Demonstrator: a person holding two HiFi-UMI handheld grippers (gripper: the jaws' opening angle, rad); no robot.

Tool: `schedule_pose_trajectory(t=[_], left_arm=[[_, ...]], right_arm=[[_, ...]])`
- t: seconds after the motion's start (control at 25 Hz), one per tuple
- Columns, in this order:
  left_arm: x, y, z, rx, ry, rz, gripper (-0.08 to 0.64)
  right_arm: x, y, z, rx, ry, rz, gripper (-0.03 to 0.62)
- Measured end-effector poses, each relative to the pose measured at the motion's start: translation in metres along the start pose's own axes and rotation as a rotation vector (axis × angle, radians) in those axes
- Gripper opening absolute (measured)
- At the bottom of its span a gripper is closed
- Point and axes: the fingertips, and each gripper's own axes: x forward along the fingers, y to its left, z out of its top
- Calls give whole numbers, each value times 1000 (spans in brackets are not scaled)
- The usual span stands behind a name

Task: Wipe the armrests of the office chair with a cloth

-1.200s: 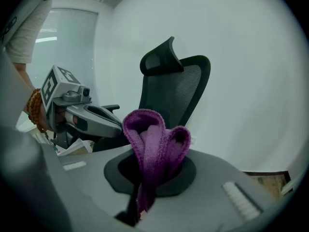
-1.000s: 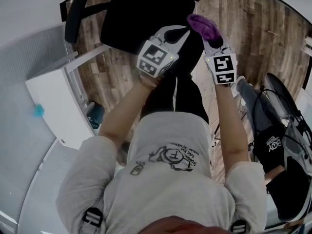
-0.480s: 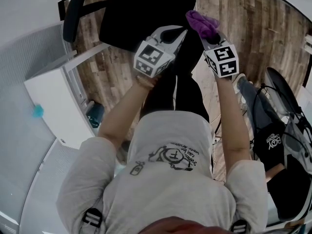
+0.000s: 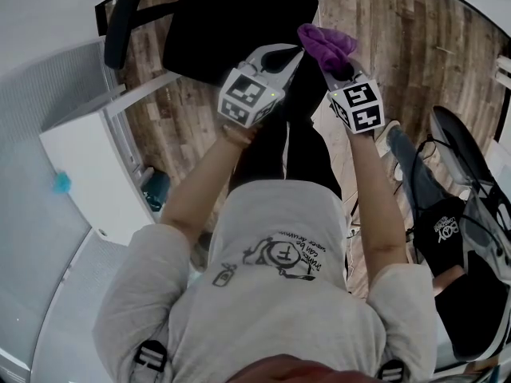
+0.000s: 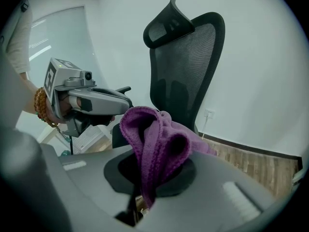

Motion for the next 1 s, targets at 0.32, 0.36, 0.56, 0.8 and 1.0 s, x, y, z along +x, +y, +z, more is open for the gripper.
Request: schedule_pose_trajectory(t=[0.32, 0.36, 0.56, 0.8, 1.0], left_arm=[[4, -3, -5, -5, 9, -5, 2], [4, -3, -6, -7, 10, -5, 2], [13, -3, -4, -10, 11, -7, 2], [10, -7, -6, -7, 10, -11, 2], [9, -5, -6, 0, 7, -10, 2]], right_arm=[[-1, 15, -10, 0, 13, 26, 28], [-2, 17, -11, -1, 13, 30, 28], [-8, 24, -18, 9, 16, 48, 28], [-14, 45, -30, 13, 23, 66, 28], [-18, 62, -37, 12, 36, 91, 28]])
